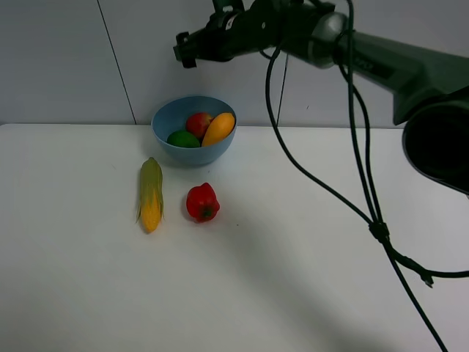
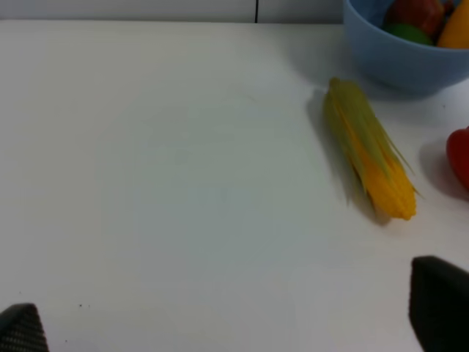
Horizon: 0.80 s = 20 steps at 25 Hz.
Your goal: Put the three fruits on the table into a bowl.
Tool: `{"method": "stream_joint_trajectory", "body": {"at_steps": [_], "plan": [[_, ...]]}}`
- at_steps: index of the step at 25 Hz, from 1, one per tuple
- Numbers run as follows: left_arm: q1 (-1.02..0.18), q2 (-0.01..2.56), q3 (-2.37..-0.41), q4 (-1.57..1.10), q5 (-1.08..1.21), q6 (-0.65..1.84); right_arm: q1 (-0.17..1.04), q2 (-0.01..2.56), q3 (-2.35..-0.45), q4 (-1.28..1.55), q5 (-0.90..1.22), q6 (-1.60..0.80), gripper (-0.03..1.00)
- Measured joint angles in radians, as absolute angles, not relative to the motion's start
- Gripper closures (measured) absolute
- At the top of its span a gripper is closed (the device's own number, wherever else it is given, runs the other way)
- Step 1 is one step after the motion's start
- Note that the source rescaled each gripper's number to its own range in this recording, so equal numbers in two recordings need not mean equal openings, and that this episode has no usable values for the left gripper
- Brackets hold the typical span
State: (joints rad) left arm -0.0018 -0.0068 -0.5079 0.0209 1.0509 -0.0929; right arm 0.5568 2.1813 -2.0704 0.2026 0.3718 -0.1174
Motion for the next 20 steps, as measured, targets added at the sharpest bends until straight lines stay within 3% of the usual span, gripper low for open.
{"method": "stream_joint_trajectory", "body": {"at_steps": [6, 10, 15, 20], "plan": [[-0.002, -0.007, -0.508, 0.021, 1.051, -0.093, 0.536, 1.887, -2.070, 0.139, 0.441, -0.111, 0.34], [-0.002, -0.007, -0.508, 0.021, 1.051, -0.093, 0.455, 1.687, -2.025, 0.107, 0.453, -0.111, 0.34], [-0.002, -0.007, -0.508, 0.021, 1.051, -0.093, 0.238, 1.365, -1.801, 0.098, 0.445, -0.111, 0.34], [-0.002, -0.007, -0.508, 0.021, 1.051, -0.093, -0.036, 0.997, -1.409, 0.096, 0.423, -0.105, 0.34]]}}
